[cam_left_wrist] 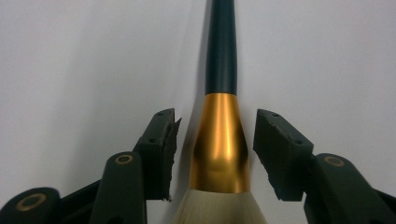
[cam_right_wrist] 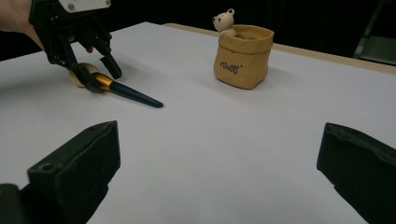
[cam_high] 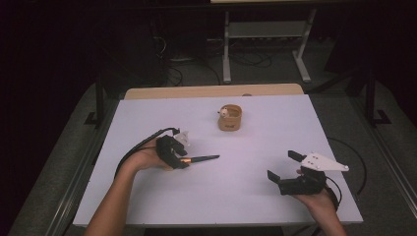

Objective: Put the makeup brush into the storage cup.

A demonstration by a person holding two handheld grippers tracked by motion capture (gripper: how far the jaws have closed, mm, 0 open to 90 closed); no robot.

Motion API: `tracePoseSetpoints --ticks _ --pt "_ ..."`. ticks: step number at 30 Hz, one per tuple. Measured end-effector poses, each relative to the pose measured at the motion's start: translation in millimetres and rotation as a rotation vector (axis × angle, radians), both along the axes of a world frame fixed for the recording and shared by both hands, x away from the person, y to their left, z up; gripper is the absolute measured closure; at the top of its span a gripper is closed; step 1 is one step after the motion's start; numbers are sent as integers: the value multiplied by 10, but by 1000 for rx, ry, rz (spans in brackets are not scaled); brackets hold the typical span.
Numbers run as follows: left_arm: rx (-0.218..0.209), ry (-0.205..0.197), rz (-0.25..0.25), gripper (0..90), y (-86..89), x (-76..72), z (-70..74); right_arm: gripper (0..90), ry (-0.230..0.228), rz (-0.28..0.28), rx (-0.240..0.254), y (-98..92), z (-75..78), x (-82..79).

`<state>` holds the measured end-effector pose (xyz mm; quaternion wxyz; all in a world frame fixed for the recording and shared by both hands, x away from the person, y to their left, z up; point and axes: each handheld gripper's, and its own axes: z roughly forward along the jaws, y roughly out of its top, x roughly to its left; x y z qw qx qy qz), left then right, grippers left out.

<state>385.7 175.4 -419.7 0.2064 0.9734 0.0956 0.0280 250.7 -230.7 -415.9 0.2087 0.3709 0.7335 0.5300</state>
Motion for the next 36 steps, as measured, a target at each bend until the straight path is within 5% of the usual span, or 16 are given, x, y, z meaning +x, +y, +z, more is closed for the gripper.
tracePoseSetpoints --ticks 36 --pt "9 14 -18 629 4 -25 -18 0 1 2 2 -6 -1 4"
